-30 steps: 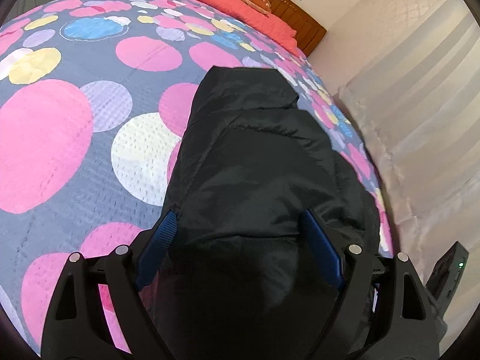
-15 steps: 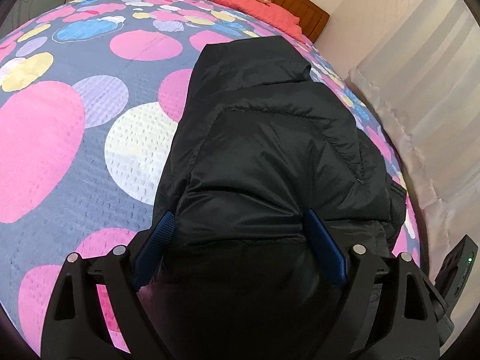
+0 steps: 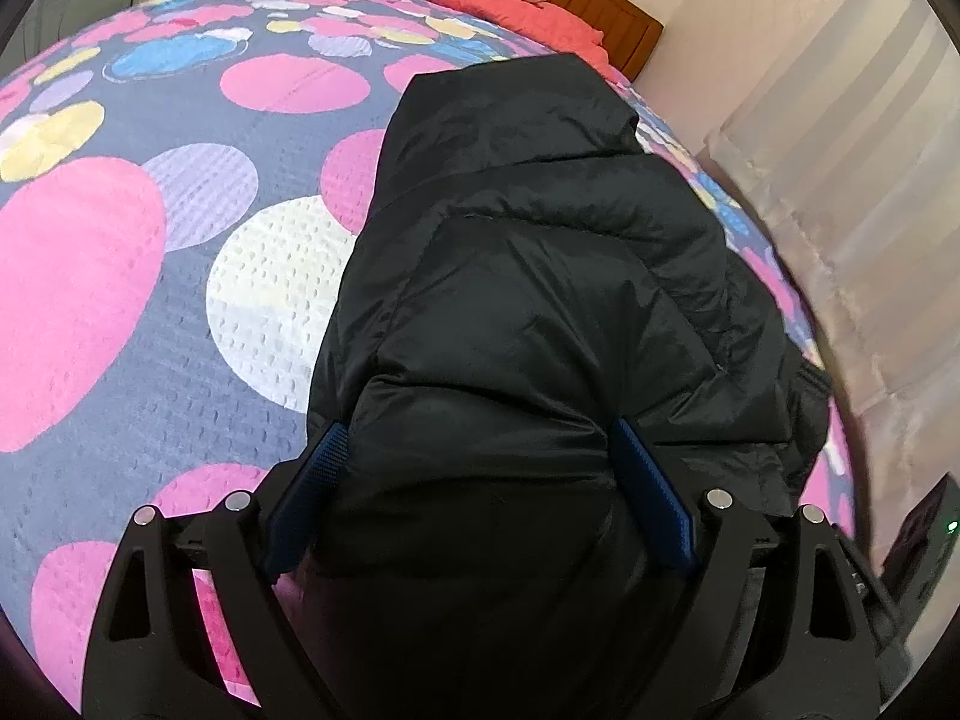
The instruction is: Fold large clothes
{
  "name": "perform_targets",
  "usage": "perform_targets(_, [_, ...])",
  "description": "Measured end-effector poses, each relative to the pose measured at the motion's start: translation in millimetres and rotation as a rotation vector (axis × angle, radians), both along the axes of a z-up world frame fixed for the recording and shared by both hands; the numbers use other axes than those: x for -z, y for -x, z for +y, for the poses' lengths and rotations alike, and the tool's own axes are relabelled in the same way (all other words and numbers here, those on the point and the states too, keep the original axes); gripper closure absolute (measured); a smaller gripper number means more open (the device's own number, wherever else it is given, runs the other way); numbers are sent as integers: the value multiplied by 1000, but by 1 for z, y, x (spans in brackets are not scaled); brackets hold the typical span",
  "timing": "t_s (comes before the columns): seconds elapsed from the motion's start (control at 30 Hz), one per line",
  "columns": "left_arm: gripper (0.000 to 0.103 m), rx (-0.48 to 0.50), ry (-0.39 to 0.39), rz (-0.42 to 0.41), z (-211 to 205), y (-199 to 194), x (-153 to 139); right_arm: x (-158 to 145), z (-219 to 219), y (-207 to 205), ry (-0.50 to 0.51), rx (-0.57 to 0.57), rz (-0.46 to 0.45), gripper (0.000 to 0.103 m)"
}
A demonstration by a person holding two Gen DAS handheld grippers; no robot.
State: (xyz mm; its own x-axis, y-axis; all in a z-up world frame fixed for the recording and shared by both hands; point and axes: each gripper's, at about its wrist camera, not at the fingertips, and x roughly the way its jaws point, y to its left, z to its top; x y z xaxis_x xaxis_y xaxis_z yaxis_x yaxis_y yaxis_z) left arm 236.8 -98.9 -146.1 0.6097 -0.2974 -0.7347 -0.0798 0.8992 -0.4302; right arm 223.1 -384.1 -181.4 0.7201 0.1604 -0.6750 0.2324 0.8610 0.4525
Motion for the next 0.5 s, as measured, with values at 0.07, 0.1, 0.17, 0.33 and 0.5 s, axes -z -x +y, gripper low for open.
perform_targets(0.07, [15,0,49,15,9,2,-3,-4,0,5,-3,0,-10,52])
perform_targets(0.1, [15,-4,75,26,15,5,-4,-5,0,7,-7,-1,-11,51])
perform_targets(0.17, [15,-23,123,42,25,9,-5,-8,-1,12,-22,5,-14,51])
perform_targets(0.33, [15,-44,124,16,42,25,-17,-24,-8,24,-50,23,-26,49])
perform_targets(0.5, [11,-70,134,20,67,37,-13,-41,-21,38,40,59,-44,28])
